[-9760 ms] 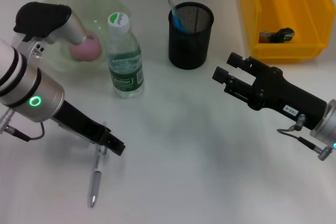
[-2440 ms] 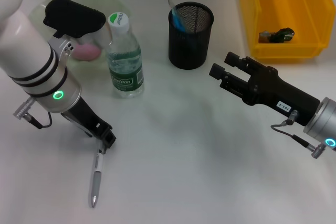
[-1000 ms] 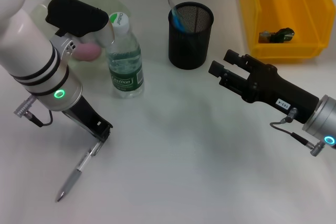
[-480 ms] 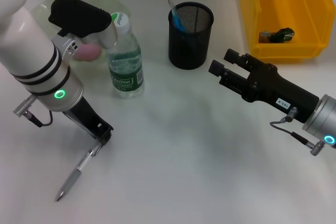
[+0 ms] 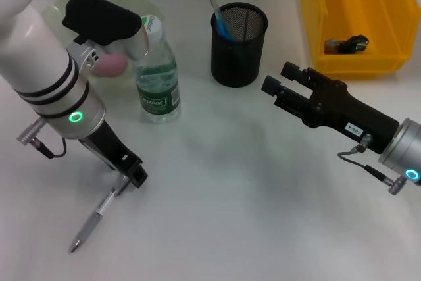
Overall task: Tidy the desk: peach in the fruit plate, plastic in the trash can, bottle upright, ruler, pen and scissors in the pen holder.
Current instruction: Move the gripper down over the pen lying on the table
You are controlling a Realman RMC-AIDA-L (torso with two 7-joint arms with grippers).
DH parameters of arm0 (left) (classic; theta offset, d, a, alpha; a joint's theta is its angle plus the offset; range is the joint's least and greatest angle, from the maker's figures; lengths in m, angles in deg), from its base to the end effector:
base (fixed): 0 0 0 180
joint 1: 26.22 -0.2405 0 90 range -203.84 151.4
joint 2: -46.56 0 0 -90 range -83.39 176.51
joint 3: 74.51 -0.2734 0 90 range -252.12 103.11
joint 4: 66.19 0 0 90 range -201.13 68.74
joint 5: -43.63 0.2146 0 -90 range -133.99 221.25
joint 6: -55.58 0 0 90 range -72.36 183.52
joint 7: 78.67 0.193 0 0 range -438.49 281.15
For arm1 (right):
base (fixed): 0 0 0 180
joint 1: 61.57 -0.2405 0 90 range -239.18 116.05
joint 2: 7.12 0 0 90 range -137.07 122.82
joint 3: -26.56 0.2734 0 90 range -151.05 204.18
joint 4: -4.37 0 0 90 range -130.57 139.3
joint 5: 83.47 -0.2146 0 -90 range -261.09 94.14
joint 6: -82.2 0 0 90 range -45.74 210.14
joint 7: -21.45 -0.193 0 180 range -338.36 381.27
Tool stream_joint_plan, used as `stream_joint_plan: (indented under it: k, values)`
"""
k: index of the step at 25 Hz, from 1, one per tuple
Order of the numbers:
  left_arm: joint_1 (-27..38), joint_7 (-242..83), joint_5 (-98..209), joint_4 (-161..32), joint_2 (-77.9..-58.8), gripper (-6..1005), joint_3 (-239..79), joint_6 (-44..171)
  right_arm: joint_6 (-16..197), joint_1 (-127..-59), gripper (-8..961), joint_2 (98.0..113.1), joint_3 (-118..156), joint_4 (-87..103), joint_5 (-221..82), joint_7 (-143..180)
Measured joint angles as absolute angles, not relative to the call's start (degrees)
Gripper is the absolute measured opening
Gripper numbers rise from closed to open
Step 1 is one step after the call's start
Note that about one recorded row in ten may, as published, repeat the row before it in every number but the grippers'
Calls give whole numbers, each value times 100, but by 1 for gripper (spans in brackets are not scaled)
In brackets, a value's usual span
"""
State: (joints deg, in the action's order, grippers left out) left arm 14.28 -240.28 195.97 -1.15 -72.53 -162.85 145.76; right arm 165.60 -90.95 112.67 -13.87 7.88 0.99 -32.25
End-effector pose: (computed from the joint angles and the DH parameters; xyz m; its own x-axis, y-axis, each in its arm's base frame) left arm -0.2320 0.3618 -0.0868 0.5176 0.7793 -0.3533 0.6169 -0.6260 -0.4770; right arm 0.2602 0.3377 -0.0978 0.4660 -0.3028 -0.8314 -0.6823 -0.7212 -0.1197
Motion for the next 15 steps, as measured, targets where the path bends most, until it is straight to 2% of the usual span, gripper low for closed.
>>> stream_joint_plan:
  k: [9, 15]
  values:
    - [1450, -24052, 19628, -182, -7253, 571, -16311, 14574, 16560, -9116, 691, 11267, -1387, 788, 99, -3222]
    - [1455, -24051, 19637, -270, -7253, 564, -16310, 14536, 16560, -9118, 691, 11267, -1387, 788, 99, -3222]
